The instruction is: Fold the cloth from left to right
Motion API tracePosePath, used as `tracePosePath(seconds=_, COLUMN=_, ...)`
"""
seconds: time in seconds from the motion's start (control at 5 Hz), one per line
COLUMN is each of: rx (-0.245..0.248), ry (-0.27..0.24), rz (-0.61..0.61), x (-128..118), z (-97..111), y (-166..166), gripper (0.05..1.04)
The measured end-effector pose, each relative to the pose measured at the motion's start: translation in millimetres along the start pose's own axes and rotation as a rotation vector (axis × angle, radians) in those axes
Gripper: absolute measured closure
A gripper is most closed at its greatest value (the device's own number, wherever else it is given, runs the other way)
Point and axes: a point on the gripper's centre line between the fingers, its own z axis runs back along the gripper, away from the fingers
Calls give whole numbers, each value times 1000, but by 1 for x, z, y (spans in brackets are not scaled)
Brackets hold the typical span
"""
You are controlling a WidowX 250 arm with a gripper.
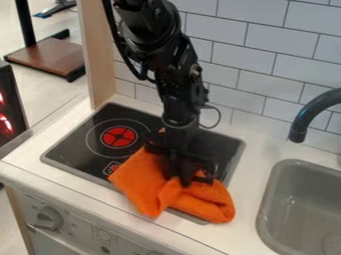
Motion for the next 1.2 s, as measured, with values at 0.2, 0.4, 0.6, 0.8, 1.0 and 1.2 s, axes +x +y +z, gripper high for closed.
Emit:
tracePosePath(seconds=0.2, rx=-6, ry=17, rz=-15, x=-3, z=0, y=0, gripper=301)
tracePosePath(seconds=0.4, rx=-12, ry=17, rz=-13, x=-4, z=10, y=1, gripper=84)
tracePosePath(seconds=0.6, rx=-31, ry=24, rz=-10, x=-3, z=20, y=-1, gripper=75)
tracePosePath(seconds=0.8, rx=-78, ry=-2, rz=-4, x=4, z=43, y=-5, gripper=84)
tracePosePath(seconds=1.0, rx=-140, ry=-24, rz=-5, x=7, z=71, y=-9, gripper=84)
tracePosePath(seconds=1.2, rx=-158, ry=-36, rz=-14, x=6, z=86, y=-6, gripper=84)
